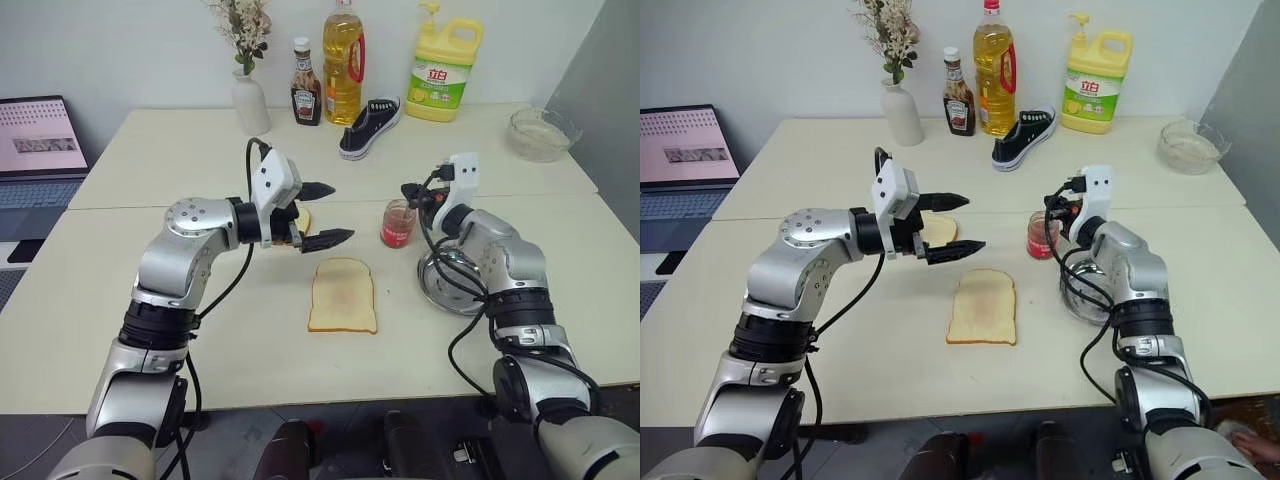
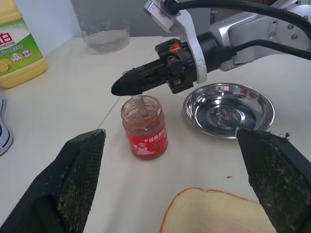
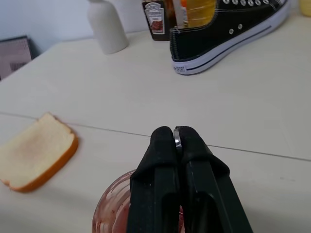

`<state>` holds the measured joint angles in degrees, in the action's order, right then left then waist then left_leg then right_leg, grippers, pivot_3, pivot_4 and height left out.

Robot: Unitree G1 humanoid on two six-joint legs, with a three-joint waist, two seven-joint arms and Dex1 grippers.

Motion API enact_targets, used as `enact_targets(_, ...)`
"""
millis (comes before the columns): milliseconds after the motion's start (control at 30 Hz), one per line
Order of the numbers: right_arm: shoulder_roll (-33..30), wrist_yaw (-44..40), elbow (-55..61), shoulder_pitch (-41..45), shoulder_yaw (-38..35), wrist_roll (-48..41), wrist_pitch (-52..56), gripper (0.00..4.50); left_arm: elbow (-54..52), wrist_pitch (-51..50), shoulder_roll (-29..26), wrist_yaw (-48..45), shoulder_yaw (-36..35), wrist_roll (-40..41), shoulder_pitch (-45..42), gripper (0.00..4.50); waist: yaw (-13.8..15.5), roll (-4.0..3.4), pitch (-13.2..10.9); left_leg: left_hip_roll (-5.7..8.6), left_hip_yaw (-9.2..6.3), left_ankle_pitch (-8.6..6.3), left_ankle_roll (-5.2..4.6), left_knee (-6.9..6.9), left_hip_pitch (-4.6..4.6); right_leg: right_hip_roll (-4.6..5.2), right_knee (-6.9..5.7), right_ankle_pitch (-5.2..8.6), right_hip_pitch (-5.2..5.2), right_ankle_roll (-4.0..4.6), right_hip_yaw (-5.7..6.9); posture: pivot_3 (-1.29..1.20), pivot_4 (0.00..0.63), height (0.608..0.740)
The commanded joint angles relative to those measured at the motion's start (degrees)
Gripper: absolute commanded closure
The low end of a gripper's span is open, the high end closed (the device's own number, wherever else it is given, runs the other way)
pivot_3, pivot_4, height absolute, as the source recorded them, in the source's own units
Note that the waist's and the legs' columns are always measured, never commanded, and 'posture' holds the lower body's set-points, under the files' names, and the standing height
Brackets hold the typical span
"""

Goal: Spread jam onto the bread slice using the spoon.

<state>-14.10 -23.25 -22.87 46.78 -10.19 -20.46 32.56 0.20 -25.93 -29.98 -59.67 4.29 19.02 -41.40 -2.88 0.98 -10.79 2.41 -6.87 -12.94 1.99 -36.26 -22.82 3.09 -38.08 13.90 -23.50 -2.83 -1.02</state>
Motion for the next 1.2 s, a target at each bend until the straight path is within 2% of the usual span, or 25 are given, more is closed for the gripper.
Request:
enact_targets(33, 0.53, 1.83, 1.67, 2.86, -3.63, -3.77, 2.38, 4.48, 0.04, 1.47, -0.09, -0.51, -0.35, 0.52, -1.81, 0.00, 0.00, 0.00, 0.00, 0.00, 0.00, 0.00, 0.00, 0.00, 0.00, 0.00, 0.00, 0.00, 0.00, 0.00, 0.00, 0.00, 0.150, 0.740)
enact_targets(567, 1.69, 8.88, 2.65, 6.14, -12.62, -13.28, 9.64, 4.48, 2.57, 3.70, -0.14, -1.58, 0.10, -0.03, -3.16, 0.00, -0.09, 0.00, 0.00, 0.00, 0.03, 0.00, 0.00, 0.09, 0.00, 0.00, 0.01, 0.00, -0.03, 0.00, -0.01, 0.00, 0.150, 0.740)
enact_targets(1200, 0.87, 15.82, 3.09, 7.52, -20.37, -21.85, 11.18, 4.48, 6.43, 5.36, -0.11, -4.89, 1.42, -0.07, -5.62, 0.00, -0.23, 0.00, 0.00, 0.00, 0.08, 0.00, -0.01, 0.12, 0.00, -0.01, 0.00, 0.00, -0.03, 0.00, -0.03, 0.00, 0.150, 0.740)
